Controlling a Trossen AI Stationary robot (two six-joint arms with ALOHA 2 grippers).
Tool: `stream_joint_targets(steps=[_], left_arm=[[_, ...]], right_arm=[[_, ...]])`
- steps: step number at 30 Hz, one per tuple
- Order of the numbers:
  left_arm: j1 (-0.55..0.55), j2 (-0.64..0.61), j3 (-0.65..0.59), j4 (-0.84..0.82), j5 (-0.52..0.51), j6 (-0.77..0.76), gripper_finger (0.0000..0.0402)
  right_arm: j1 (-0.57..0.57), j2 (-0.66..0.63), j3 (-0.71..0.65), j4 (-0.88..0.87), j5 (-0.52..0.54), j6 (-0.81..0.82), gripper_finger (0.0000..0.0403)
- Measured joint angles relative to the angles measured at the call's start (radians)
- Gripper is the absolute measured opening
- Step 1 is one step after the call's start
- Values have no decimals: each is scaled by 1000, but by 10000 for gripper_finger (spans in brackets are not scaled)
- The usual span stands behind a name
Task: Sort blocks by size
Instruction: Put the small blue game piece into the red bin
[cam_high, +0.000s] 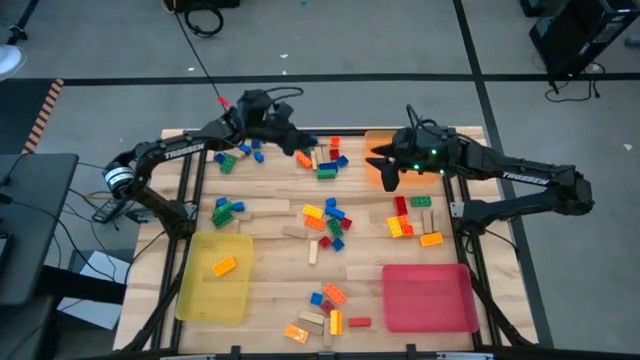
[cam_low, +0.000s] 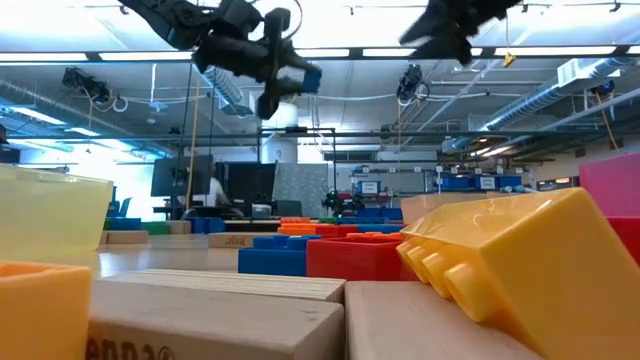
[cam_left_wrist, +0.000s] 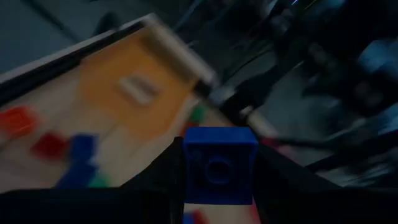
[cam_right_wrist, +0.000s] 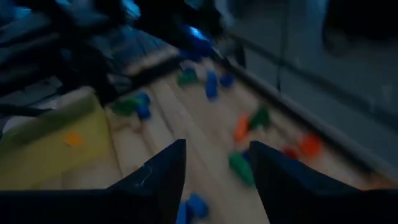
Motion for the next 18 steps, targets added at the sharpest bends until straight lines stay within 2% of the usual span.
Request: stream_joint_targets(steps=[7, 12, 18], left_arm=[[0, 0, 0, 175, 63, -216, 140], [-1, 0, 0, 246, 96, -309, 140], [-1, 0, 0, 252, 133, -353, 140]], right_arm=[[45, 105, 0, 303, 0, -292, 198], [47, 209, 0, 471, 32, -389, 220], [46, 302, 1, 621, 53, -520, 258]])
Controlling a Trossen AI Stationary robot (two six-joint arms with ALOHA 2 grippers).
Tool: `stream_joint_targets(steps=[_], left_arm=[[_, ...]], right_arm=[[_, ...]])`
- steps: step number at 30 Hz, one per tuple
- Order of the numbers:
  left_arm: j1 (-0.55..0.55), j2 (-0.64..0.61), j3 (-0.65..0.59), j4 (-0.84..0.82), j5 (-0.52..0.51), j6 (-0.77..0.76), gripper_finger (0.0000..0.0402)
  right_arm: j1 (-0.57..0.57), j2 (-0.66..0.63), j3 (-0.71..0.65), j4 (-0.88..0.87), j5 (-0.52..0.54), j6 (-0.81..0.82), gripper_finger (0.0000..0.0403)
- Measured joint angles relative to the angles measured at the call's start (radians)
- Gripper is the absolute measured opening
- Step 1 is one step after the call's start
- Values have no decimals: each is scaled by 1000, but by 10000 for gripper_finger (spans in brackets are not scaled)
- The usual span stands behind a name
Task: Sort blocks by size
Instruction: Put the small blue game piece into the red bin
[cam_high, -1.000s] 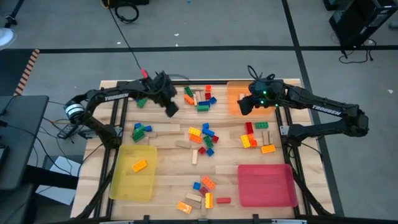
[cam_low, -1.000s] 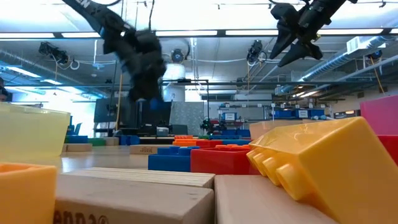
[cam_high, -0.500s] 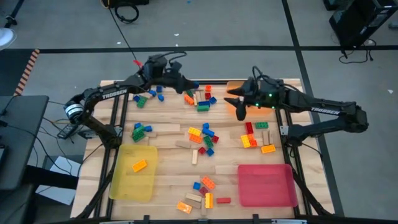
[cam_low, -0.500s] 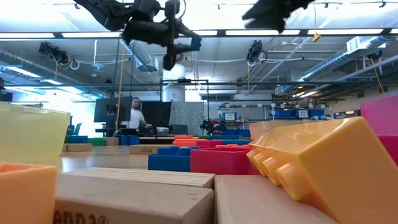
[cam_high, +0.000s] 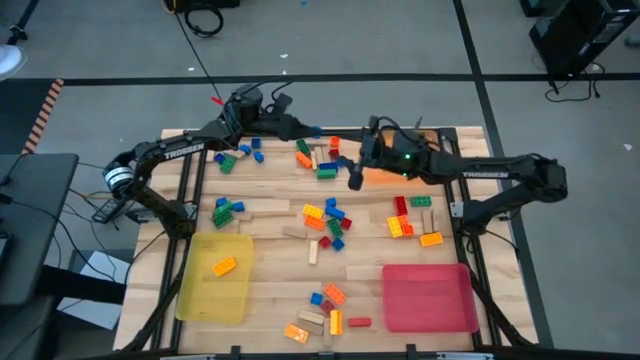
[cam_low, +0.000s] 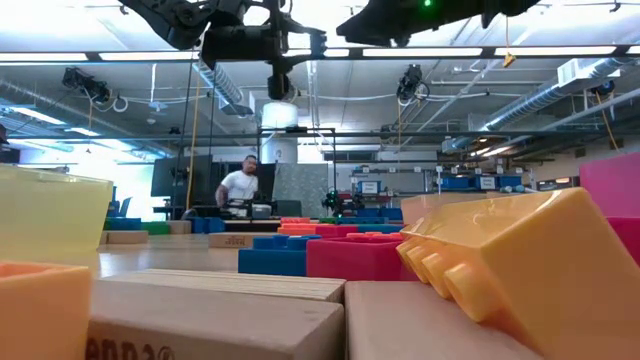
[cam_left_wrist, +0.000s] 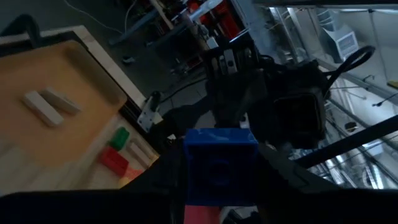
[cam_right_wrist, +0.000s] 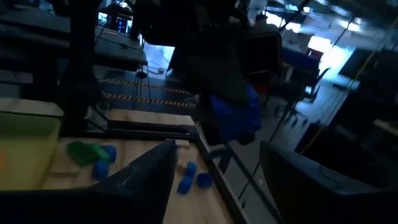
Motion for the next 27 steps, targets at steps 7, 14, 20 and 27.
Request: stream_joint_targets(steps=[7, 14, 20, 27], left_arm=[[-1, 0, 0, -1, 32, -25, 140], [-15, 0, 0, 0, 40, -23, 140], [-14, 0, 0, -1, 41, 4, 141], [-14, 0, 0, -1, 47, 11, 155]], right_arm=[[0, 99, 83, 19, 54, -94, 305], [0, 178, 165, 14, 52, -120, 313], [-1, 185, 169, 11, 51, -121, 277], [-11, 194, 169, 17, 48, -121, 188]])
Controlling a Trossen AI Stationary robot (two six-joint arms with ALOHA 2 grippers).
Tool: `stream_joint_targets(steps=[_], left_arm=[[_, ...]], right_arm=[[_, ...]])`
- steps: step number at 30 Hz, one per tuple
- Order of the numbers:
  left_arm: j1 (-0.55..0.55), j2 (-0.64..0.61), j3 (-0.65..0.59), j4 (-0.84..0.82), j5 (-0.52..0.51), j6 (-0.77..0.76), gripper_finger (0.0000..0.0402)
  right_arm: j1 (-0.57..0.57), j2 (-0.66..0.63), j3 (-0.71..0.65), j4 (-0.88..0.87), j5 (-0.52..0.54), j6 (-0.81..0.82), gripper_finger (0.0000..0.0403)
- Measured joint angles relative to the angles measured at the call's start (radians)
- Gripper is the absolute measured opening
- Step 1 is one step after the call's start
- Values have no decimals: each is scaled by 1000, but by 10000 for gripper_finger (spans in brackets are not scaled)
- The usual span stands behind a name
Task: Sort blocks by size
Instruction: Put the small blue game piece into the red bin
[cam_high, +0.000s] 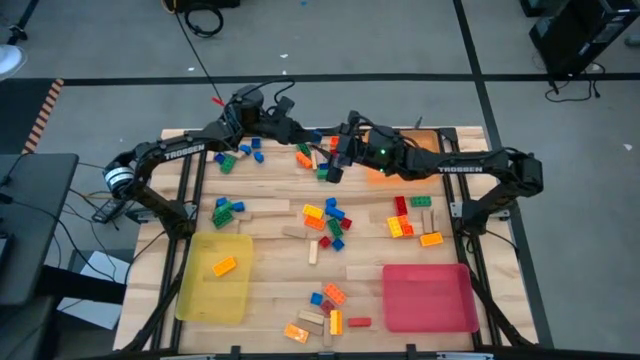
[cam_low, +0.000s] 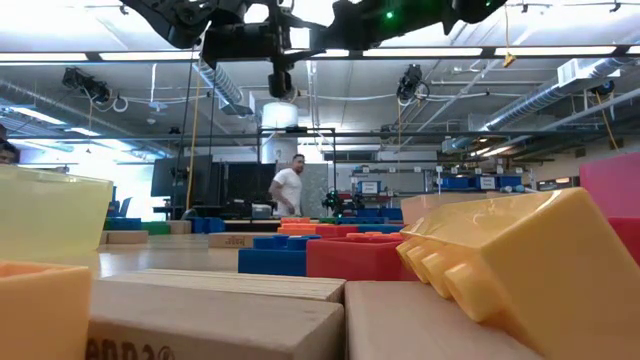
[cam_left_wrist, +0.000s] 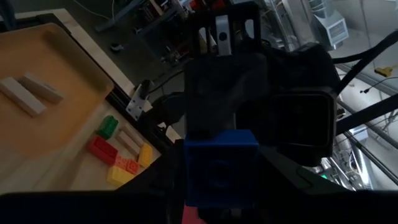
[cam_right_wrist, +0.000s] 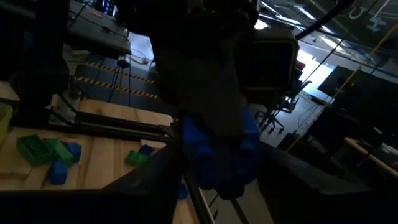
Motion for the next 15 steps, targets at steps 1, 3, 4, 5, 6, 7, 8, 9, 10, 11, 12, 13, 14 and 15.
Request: stream_joint_targets(steps=[1, 3, 4, 5, 6, 7, 8, 9, 10, 11, 12, 13, 14, 15], left_arm=[[0, 0, 0, -4, -1, 5, 156], [0, 0, 0, -7, 0, 18, 157], [0, 0, 0, -6, 0, 21, 158], [0, 0, 0, -6, -1, 27, 158], [0, 0, 0, -6, -5, 34, 158], [0, 0, 0, -6, -11, 38, 159], [0, 0, 0, -5, -18, 40, 159], [0, 0, 0, -4, -27, 42, 160], [0, -1, 0, -2, -39, 48, 161], [0, -1, 0, 3, -46, 59, 164], [-1, -1, 1, 7, -51, 75, 168], [-2, -1, 1, 10, -58, 90, 173], [-2, -1, 2, 10, -61, 107, 179], [-2, -1, 2, 9, -65, 117, 186]], right_arm=[[-1, 1, 0, -2, 0, -3, 175], [0, 1, 0, -5, 1, -11, 155], [0, 1, 0, -4, 1, -13, 155], [0, 1, 0, -3, 1, -14, 155], [0, 1, 0, -3, 1, -15, 155], [0, 0, 0, -4, 1, -15, 155], [0, -1, 0, -5, 1, -15, 155], [0, -3, 0, -5, 3, -15, 155], [0, -6, 0, -5, 12, -15, 155], [0, -13, -1, -9, 27, -16, 155], [1, -19, -1, -17, 44, -25, 155], [3, -28, -1, -28, 63, -36, 155], [5, -39, -1, -45, 79, -45, 155], [7, -56, -2, -75, 101, -45, 155]])
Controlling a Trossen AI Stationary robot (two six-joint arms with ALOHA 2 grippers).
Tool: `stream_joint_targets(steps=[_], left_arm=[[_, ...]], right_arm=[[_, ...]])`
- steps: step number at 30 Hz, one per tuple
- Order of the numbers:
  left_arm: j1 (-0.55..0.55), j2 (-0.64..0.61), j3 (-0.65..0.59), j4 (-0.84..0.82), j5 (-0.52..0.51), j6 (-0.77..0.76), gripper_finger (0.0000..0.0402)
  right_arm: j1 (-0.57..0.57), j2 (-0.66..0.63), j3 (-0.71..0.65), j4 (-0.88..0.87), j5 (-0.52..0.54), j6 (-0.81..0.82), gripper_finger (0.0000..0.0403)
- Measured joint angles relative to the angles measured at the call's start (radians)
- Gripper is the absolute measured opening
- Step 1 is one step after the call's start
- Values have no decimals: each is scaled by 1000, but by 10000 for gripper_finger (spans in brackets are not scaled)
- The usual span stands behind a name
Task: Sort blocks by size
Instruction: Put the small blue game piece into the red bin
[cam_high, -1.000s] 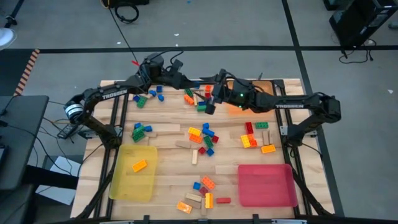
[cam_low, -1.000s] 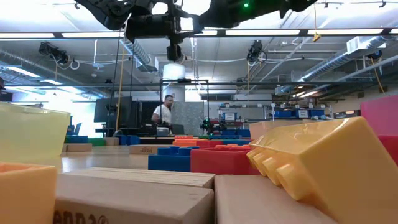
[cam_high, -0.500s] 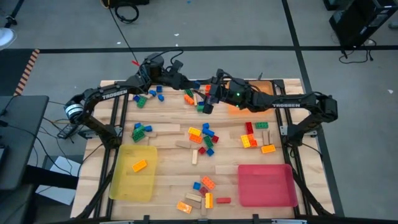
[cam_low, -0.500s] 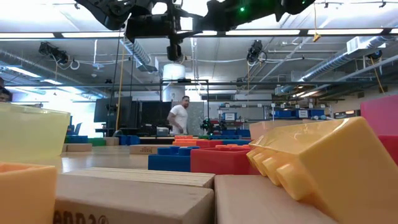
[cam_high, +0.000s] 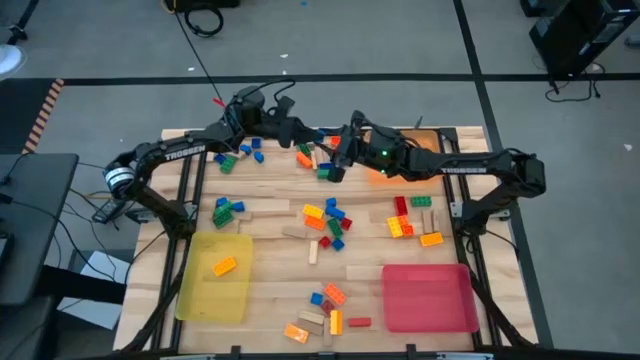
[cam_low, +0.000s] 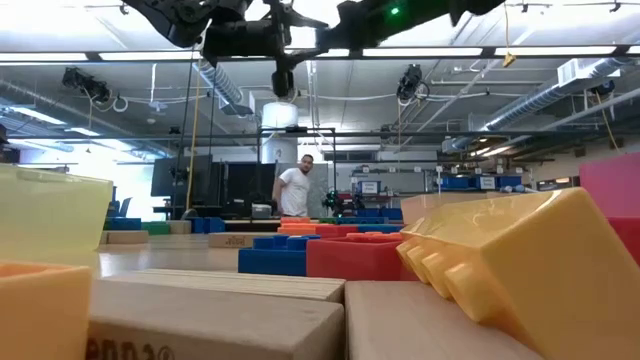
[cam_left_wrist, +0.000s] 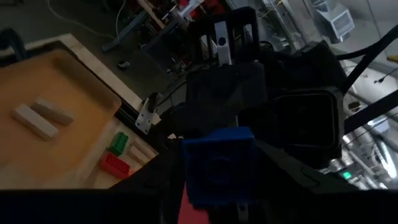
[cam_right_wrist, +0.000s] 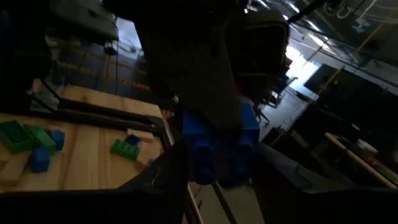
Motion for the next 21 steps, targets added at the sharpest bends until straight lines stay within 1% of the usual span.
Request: stream_joint_targets(steps=[4, 9, 12, 16, 18, 21], left_arm=[[6, -1, 1, 5, -26, 32, 209], [5, 0, -1, 50, -41, 110, 219], [5, 0, -1, 60, -46, 175, 218], [5, 0, -1, 61, -46, 247, 218], [5, 0, -1, 61, -46, 282, 218], [5, 0, -1, 60, -51, 319, 218]], right_arm=[[9, -80, 1, -127, 92, 58, 155], [34, -196, 1, -384, 169, 261, 156], [57, -277, 1, -534, 237, 440, 156], [115, -372, 1, -794, 333, 712, 156], [151, -418, 1, -921, 347, 847, 156], [216, -460, 2, -1121, 344, 1107, 156]])
